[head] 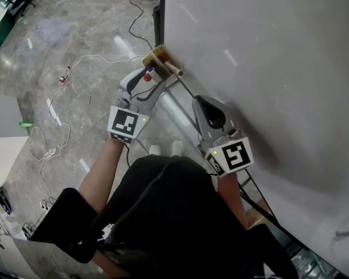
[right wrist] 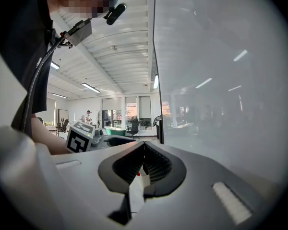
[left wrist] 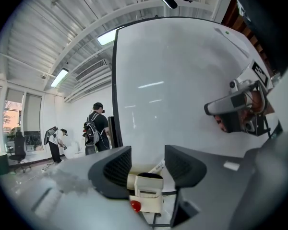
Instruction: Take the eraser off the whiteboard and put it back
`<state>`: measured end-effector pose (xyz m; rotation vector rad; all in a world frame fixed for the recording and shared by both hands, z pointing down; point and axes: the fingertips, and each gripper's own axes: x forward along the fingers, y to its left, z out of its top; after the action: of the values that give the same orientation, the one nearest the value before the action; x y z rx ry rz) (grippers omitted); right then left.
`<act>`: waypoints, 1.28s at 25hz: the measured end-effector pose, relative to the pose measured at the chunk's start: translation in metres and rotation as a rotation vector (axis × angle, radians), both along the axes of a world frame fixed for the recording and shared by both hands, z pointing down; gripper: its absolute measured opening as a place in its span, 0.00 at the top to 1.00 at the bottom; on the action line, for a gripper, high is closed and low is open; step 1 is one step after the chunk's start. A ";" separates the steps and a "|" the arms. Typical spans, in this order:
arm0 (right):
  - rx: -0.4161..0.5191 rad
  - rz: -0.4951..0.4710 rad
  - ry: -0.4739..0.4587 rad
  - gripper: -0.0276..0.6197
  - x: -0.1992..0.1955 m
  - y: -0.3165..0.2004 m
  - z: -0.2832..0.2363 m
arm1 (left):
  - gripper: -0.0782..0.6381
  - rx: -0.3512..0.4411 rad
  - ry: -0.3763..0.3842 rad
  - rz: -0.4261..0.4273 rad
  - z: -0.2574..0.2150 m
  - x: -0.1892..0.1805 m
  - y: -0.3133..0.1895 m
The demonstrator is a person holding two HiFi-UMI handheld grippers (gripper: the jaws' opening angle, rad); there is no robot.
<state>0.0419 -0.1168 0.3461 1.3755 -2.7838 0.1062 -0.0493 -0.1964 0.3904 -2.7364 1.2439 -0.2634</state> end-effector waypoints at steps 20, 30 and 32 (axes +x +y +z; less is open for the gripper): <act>0.064 -0.120 -0.015 0.94 -0.020 0.001 -0.014 | 0.89 0.057 0.099 -0.146 -0.047 -0.038 0.041; 0.064 -0.156 -0.011 0.94 -0.023 -0.001 -0.011 | 0.89 0.059 0.088 -0.180 -0.047 -0.044 0.044; 0.064 -0.161 -0.012 0.94 -0.022 -0.001 -0.010 | 0.89 0.059 0.087 -0.184 -0.047 -0.044 0.045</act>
<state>0.0194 -0.1181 0.3357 1.1600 -2.9187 0.0211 -0.0928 -0.1519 0.3436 -2.6121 1.5040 -0.1240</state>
